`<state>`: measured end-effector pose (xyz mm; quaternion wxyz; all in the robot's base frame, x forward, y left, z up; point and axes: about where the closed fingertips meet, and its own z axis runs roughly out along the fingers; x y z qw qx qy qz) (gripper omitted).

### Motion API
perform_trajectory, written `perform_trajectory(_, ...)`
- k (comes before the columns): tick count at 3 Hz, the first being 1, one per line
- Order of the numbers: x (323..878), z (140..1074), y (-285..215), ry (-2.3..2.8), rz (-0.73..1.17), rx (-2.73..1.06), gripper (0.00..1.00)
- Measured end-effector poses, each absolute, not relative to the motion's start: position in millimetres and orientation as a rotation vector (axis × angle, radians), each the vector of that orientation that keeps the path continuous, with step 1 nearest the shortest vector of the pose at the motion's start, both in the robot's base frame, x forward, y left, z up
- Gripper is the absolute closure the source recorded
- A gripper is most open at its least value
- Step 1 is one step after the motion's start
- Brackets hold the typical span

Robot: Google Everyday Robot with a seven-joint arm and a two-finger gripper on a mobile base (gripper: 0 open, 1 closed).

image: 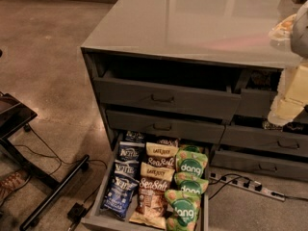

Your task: Pick brown chip bag from bottom drawer and place on counter

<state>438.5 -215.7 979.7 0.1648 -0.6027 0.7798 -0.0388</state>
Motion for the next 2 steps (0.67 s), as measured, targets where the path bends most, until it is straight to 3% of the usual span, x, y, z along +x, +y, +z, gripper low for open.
perform_trajectory(2, 439.6, 946.0, -197.3, 2.219, -0.052, -1.732, 0.0)
